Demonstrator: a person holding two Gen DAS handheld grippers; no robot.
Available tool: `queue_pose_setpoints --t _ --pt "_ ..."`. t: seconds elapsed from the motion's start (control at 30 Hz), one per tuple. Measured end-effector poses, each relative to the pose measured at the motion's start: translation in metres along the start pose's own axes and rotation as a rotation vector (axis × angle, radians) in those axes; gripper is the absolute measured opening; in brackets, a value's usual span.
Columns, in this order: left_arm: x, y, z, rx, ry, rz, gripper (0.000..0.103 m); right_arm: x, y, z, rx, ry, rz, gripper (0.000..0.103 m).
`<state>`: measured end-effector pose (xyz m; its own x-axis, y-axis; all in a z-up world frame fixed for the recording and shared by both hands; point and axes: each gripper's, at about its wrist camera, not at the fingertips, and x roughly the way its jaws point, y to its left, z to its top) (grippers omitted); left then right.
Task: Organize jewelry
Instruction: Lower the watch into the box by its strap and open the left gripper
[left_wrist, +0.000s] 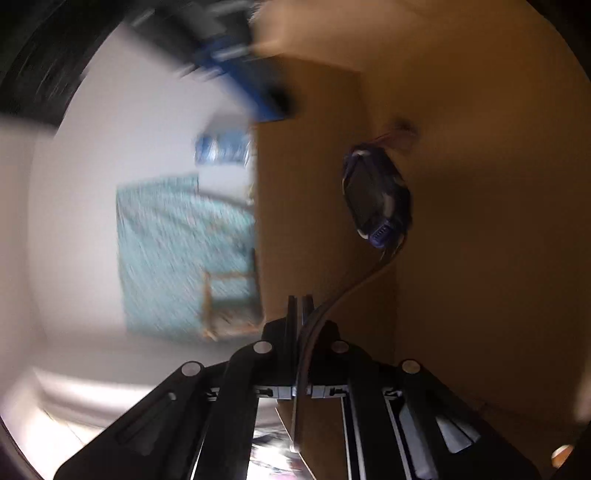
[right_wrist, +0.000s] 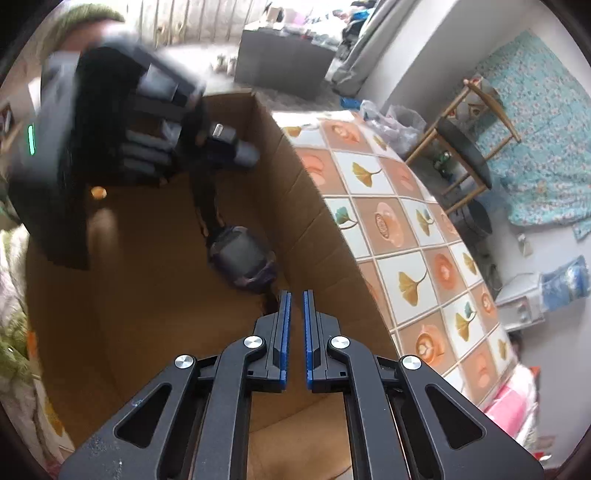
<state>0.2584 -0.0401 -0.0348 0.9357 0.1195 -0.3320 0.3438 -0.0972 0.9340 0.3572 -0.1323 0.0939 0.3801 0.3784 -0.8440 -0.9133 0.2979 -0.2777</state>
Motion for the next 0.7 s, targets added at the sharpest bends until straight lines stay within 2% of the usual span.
queue_pose_setpoints --t 0.07,0.2,0.23,0.3,0.37,0.43,0.57,0.7 --pt "-0.001 -0.013 0.000 0.069 -0.010 -0.012 0.005 -0.009 -0.006 -0.007 0.041 -0.034 0.005 0.004" --pt "0.002 -0.026 -0.004 0.144 0.018 -0.071 0.007 -0.025 -0.018 -0.020 0.146 -0.101 0.013 0.008" --pt "0.002 -0.026 -0.005 0.152 0.028 -0.089 0.011 -0.027 -0.021 -0.024 0.171 -0.114 0.013 0.010" --pt "0.003 -0.024 -0.007 0.166 0.049 -0.107 0.022 -0.031 -0.025 -0.031 0.215 -0.135 0.020 0.013" --pt "0.003 -0.017 -0.009 0.163 0.065 -0.144 0.058 -0.034 -0.027 -0.036 0.250 -0.145 0.017 0.020" --pt "-0.003 -0.008 -0.006 0.144 0.066 -0.172 0.070 -0.038 -0.028 -0.041 0.288 -0.155 0.010 0.022" --pt "0.003 0.011 -0.011 0.081 0.116 -0.176 0.072 -0.045 -0.030 -0.051 0.357 -0.177 0.008 0.027" --pt "0.014 0.038 -0.026 -0.055 0.190 -0.196 0.074 -0.052 -0.035 -0.065 0.461 -0.194 0.028 0.033"
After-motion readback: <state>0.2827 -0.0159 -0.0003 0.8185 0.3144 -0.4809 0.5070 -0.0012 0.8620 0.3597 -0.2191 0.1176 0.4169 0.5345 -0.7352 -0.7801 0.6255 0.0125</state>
